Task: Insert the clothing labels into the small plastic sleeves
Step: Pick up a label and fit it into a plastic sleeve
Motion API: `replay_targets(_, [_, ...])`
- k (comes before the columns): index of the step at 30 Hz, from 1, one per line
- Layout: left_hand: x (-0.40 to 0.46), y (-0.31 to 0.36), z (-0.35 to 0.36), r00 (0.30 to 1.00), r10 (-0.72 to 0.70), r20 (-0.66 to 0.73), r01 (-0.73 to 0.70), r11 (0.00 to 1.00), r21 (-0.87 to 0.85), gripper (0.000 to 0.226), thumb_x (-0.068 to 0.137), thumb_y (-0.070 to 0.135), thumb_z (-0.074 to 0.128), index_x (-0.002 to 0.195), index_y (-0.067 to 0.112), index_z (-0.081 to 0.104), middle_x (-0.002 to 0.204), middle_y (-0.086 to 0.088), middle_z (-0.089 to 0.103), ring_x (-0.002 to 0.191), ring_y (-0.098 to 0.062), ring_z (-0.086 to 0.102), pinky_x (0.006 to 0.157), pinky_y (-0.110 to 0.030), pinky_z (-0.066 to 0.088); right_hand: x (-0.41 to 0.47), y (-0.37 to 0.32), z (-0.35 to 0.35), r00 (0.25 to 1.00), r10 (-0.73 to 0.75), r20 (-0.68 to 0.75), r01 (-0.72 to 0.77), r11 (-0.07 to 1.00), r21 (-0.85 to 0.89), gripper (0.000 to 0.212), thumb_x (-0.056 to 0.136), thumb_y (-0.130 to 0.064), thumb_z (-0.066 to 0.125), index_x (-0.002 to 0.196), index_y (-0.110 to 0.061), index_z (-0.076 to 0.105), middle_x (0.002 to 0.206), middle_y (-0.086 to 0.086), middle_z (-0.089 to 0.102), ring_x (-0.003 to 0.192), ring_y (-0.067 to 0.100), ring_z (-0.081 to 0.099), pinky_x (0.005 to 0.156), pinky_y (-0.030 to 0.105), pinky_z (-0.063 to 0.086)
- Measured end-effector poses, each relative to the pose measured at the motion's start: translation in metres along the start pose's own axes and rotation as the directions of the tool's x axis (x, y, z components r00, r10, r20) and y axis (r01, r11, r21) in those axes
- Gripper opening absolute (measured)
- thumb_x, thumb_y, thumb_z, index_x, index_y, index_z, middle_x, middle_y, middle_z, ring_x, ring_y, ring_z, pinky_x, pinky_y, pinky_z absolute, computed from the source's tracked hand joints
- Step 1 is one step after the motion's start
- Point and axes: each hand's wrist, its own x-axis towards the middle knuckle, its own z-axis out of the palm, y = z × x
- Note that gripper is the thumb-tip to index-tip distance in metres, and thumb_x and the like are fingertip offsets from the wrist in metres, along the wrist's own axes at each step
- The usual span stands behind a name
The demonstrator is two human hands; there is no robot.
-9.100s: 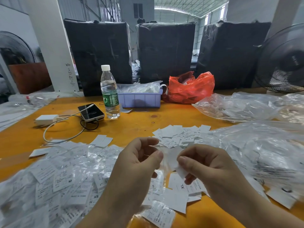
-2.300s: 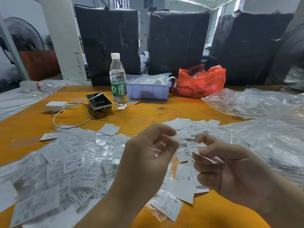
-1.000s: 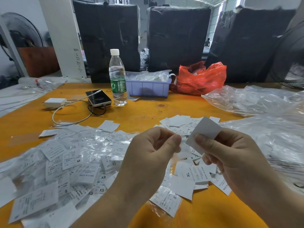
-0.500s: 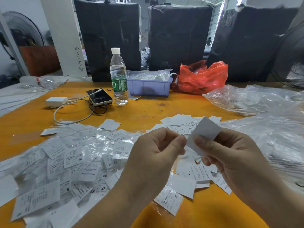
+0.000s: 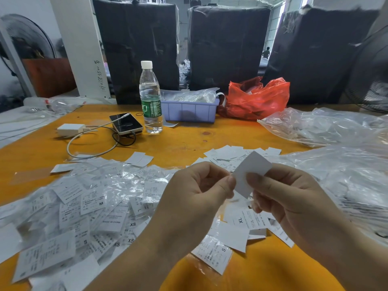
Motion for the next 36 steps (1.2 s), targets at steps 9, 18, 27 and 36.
replay_targets(9, [0.0026, 0.0032, -0.0039, 0.995, -0.082, 0.056, 0.087, 0.991, -0.099, 0.005, 0.081, 0.022, 0.073, 0.083, 0.018, 0.071, 0.07, 0.005, 0.071, 0.06, -0.001, 0.06, 0.059, -0.013, 0.048, 0.001, -0.0033, -0.0012, 0.999, -0.01, -0.032, 0.01, 1.0, -0.011, 0.035, 0.062, -0.034, 0.075, 0.09, -0.013, 0.077, 0.058, 0.003, 0.056, 0.054, 0.014, 0.048, 0.058, 0.028, 0.046])
replay_targets(18, [0.0027, -0.0004, -0.0038, 0.993, -0.084, 0.086, 0.089, 0.994, -0.059, 0.011, 0.081, 0.018, 0.076, 0.089, 0.023, 0.07, 0.084, 0.003, 0.075, 0.072, -0.004, 0.066, 0.062, -0.013, 0.049, -0.0009, -0.0021, 0.0004, 0.999, 0.047, 0.017, -0.048, 0.995, 0.084, 0.057, 0.048, -0.049, 0.091, 0.089, -0.012, 0.077, 0.065, 0.008, 0.064, 0.053, 0.013, 0.054, 0.054, 0.022, 0.05])
replay_targets(27, [0.0035, -0.001, -0.0059, 0.993, -0.085, 0.078, 0.088, 0.996, -0.026, 0.009, 0.083, 0.019, 0.075, 0.086, 0.025, 0.07, 0.086, 0.005, 0.075, 0.071, -0.003, 0.065, 0.062, -0.015, 0.05, -0.0002, -0.0059, 0.0012, 0.992, 0.109, 0.068, -0.112, 0.993, 0.039, 0.023, 0.07, -0.023, 0.083, 0.088, -0.011, 0.077, 0.07, 0.009, 0.067, 0.056, 0.015, 0.057, 0.056, 0.024, 0.051])
replay_targets(36, [0.004, 0.0005, -0.0065, 0.993, -0.106, 0.05, 0.105, 0.994, 0.011, 0.008, 0.078, 0.036, 0.075, 0.083, 0.031, 0.071, 0.086, 0.004, 0.074, 0.083, -0.012, 0.068, 0.073, -0.031, 0.055, -0.0013, -0.0048, 0.0012, 0.999, -0.033, -0.006, 0.032, 0.992, -0.119, 0.026, 0.067, -0.036, 0.071, 0.08, -0.015, 0.076, 0.076, 0.015, 0.068, 0.064, 0.016, 0.059, 0.059, 0.026, 0.052])
